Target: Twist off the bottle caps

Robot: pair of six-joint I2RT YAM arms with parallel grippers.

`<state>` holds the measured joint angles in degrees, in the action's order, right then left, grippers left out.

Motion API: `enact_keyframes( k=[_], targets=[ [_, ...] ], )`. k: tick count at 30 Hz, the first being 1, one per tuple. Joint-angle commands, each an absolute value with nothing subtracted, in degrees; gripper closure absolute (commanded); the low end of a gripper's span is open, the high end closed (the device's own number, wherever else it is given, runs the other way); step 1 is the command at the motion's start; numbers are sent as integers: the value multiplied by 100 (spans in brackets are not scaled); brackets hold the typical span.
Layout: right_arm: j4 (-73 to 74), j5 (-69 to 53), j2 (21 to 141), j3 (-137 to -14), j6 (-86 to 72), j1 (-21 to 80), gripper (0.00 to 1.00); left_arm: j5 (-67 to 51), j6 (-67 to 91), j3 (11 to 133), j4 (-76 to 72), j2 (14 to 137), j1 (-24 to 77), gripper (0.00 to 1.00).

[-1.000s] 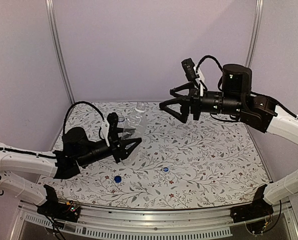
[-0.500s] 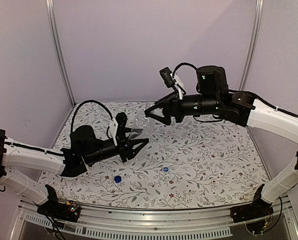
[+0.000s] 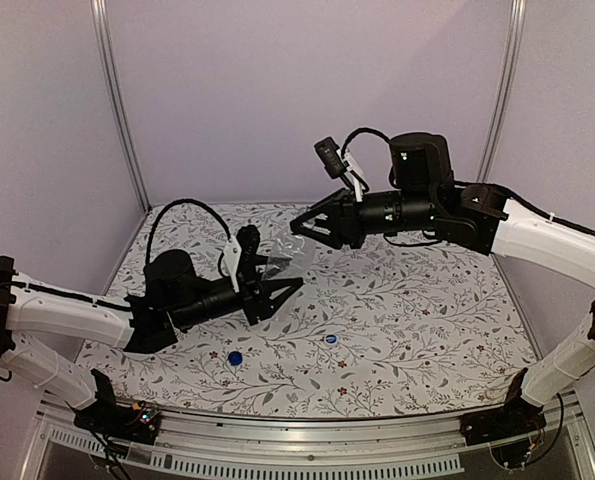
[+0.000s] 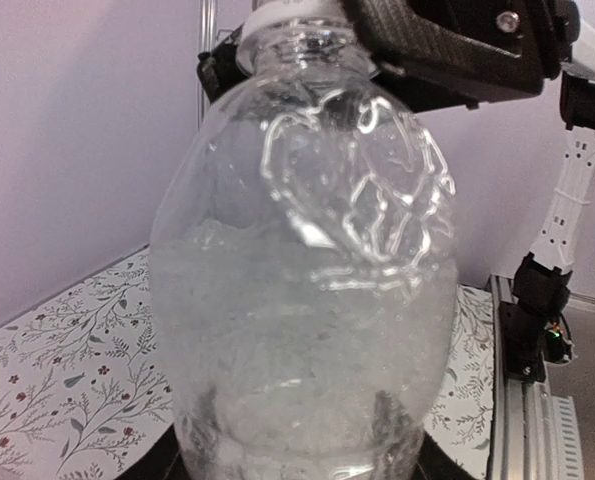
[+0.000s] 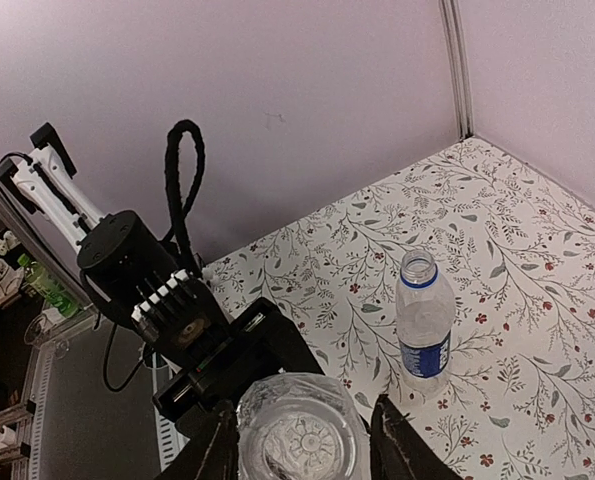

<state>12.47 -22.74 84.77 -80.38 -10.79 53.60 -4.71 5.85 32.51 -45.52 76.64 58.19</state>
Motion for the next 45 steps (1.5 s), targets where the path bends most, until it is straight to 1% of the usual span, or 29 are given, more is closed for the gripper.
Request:
enact_keyframes(
  k=[1,4,8,11,13,15,17,19,21,23,24,26,27,35,40,45],
  targets=[
    [1165,-2321,8499,-7983,-1072,5388,58,-433,493,3414,-4637,7725,5921,50],
    [1174,-2330,8499,-7980,-1066,5388,59,-418,493,3419,-4641,7726,5929,50],
    [1180,-2321,8499,-7980,-1055,5388,65,-398,485,3418,-4631,7726,5930,50],
    [1183,-2297,8484,-7981,-1047,5392,74,-371,477,3410,-4623,7725,5930,50],
    [1194,-2241,8469,-7976,-1034,5388,82,-339,488,3394,-4623,7726,5932,50],
    [1232,-2121,8427,-7972,-1000,5388,93,-311,505,3377,-4630,7717,5933,49],
    [1291,-1934,8400,-7972,-957,5388,97,-261,542,3354,-4631,7712,5931,48],
    [1381,-1685,8358,-7963,-892,5388,99,-198,596,3342,-4625,7704,5933,43],
    [1464,-1415,8297,-7940,-828,5388,100,-125,617,3332,-4611,7684,5931,35],
    [1511,-1151,8235,-7892,-748,5380,100,-54,614,3358,-4521,7638,5927,21],
    [1536,-1037,8200,-7866,-712,5375,100,-21,596,3389,-4434,7592,5933,11],
    [1582,-858,8155,-7815,-649,5335,100,-17,542,3454,-4233,7489,5933,2],
    [1604,-786,8145,-7799,-628,5302,100,106,518,3475,-4130,7427,5930,1],
    [1658,-274,8198,-7591,-524,5035,100,380,526,3501,-3481,6788,5930,0],
    [1645,317,8516,-7550,-442,4975,100,698,545,3338,-3333,6248,5932,0],
    [1548,572,8967,-7584,-379,4959,100,1022,453,3196,-3272,5881,5928,0]
  ],
)
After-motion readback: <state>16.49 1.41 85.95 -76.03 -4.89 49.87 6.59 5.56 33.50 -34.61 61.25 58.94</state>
